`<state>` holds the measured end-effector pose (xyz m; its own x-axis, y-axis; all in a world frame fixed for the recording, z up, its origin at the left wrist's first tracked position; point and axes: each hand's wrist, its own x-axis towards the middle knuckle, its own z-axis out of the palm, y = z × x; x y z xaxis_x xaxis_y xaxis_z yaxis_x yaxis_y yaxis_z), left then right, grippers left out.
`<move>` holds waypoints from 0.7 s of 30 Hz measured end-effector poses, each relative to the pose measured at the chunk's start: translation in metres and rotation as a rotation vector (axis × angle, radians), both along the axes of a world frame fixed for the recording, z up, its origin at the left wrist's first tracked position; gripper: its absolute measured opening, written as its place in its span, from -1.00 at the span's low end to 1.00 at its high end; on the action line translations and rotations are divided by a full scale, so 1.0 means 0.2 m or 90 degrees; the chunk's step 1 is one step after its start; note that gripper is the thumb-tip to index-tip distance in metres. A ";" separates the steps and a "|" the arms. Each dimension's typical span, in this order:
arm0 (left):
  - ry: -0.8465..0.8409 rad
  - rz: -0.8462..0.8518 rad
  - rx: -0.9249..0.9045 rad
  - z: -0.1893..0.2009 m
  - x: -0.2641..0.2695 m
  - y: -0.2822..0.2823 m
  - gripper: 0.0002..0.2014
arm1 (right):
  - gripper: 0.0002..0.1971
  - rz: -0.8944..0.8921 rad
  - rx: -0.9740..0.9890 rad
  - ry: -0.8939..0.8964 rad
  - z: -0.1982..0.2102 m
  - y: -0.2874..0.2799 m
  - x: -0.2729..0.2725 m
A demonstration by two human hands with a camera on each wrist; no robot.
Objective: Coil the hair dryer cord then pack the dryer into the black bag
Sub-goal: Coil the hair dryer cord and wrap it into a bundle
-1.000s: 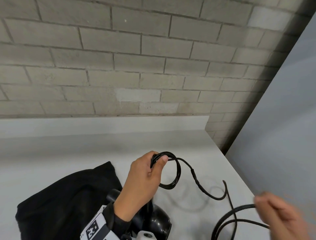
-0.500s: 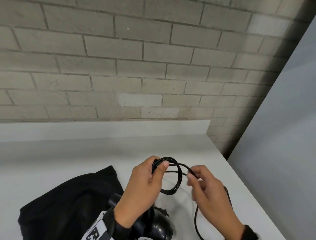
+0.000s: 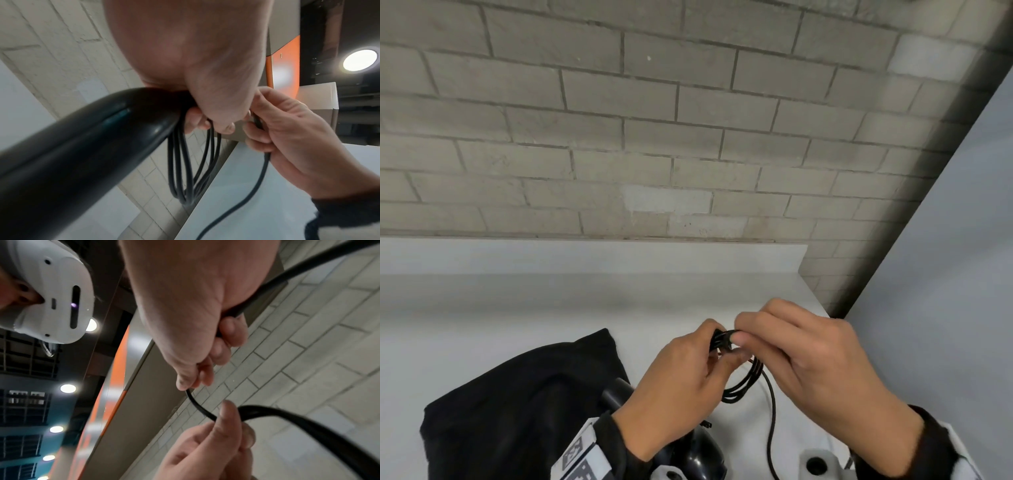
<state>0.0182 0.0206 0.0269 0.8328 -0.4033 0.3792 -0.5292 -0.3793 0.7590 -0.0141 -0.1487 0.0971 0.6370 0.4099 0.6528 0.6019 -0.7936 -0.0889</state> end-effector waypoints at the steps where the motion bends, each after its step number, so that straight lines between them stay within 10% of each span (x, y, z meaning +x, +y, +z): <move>1: -0.016 0.005 0.017 0.00 0.00 0.00 -0.72 | -0.80 0.007 0.019 0.024 0.00 0.02 0.02; 15: -0.071 0.035 -0.026 -0.06 -0.01 0.04 -0.50 | -0.90 0.082 0.501 0.476 -0.25 0.00 0.26; 21: -0.025 0.045 -0.092 -0.06 0.00 0.04 -0.63 | -0.75 0.152 0.530 0.496 -0.28 -0.02 0.21</move>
